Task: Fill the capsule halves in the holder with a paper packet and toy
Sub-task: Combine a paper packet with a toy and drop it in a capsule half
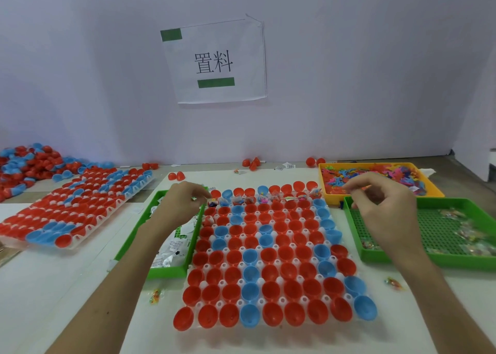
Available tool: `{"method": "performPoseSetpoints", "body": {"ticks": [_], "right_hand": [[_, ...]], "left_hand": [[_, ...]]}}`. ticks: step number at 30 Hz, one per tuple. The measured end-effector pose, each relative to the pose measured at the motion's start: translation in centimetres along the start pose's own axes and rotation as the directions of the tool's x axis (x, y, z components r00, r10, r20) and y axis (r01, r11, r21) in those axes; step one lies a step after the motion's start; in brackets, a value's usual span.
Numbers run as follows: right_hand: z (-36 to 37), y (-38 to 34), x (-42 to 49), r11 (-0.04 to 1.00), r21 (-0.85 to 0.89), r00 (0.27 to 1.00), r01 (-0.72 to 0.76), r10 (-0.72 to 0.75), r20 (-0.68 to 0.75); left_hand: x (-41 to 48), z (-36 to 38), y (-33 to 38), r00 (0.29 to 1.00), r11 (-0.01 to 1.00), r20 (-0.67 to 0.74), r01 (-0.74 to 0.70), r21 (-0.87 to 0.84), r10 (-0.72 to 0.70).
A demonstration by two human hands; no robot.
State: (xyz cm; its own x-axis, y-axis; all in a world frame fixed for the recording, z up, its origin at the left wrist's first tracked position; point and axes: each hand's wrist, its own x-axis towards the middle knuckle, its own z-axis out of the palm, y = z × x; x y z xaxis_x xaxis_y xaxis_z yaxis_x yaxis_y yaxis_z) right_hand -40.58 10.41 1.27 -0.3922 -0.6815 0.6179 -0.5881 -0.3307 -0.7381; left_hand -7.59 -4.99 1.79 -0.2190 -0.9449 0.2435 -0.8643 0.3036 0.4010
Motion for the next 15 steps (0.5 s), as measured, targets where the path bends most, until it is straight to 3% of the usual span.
{"method": "performPoseSetpoints", "body": {"ticks": [3,8,12,15], "right_hand": [[-0.5,0.4,0.3,1.0,0.003,1.0,-0.011,0.012,-0.024],[-0.5,2.5,1.4,0.993,-0.024,0.991,-0.111,0.109,-0.081],[-0.7,6.7,4.1,0.899,-0.321,0.94,-0.299,0.336,0.067],[-0.4,9.3,6.3,0.758,-0.579,0.892,-0.299,0.438,0.113]], "left_hand": [[-0.8,1.1,-1.6,0.967,0.993,-0.233,0.094,-0.068,-0.108],[-1.9,3.7,-4.2,0.969,0.978,-0.13,0.209,-0.017,-0.21],[-2.2,4.1,-4.6,0.956,0.975,-0.195,0.223,0.01,-0.217],[-2.4,4.5,-4.6,0.949,0.972,-0.216,0.237,0.007,-0.23]]}}
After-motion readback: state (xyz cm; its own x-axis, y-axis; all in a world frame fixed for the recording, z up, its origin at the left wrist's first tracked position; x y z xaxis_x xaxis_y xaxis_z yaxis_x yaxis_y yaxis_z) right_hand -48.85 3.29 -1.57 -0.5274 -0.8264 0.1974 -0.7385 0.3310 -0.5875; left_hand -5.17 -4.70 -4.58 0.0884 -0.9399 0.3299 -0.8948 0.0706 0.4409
